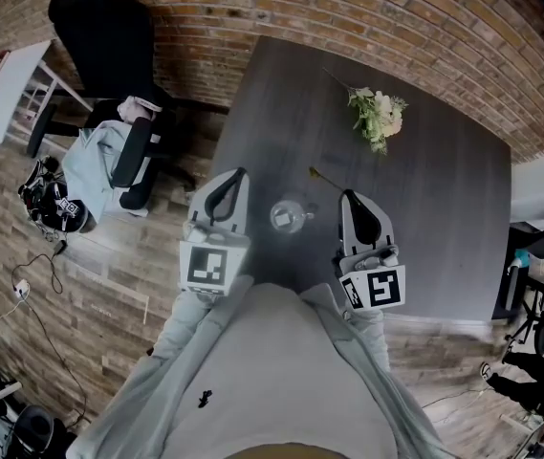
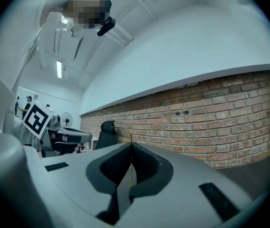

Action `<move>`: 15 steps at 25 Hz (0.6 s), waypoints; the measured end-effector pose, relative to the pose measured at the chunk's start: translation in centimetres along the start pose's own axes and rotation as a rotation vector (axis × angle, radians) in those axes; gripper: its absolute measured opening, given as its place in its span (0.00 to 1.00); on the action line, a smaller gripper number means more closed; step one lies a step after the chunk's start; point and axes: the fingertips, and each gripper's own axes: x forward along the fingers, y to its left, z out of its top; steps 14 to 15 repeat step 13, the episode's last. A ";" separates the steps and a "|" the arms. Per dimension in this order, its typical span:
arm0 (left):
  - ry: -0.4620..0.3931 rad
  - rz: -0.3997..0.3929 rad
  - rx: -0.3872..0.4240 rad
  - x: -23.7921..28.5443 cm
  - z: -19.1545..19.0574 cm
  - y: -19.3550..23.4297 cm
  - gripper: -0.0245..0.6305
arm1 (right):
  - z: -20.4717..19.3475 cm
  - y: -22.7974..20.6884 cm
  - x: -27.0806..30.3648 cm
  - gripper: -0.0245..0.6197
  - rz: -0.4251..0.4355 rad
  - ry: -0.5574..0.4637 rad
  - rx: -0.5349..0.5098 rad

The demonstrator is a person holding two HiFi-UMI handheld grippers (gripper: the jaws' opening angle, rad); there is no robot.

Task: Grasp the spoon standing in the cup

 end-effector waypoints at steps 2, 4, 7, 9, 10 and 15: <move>0.002 0.002 -0.011 0.1 0.0 0.0 0.06 | -0.1 -0.1 0.0 0.07 0.000 0.002 0.001; 0.007 0.008 -0.031 0.1 0.1 0.0 0.07 | -0.1 -0.1 0.1 0.07 -0.001 0.002 0.003; 0.011 0.006 -0.037 0.1 0.0 0.1 0.07 | -0.2 -0.1 0.1 0.07 -0.006 0.006 0.006; 0.011 0.003 -0.038 0.2 -0.1 0.1 0.07 | -0.3 -0.1 0.1 0.07 -0.008 0.009 0.008; 0.008 0.000 -0.029 0.3 -0.1 0.1 0.07 | -0.4 -0.1 0.1 0.07 -0.008 0.010 0.009; -0.004 -0.022 0.024 0.6 -0.3 0.1 0.06 | -0.5 -0.2 0.2 0.07 -0.007 0.014 0.009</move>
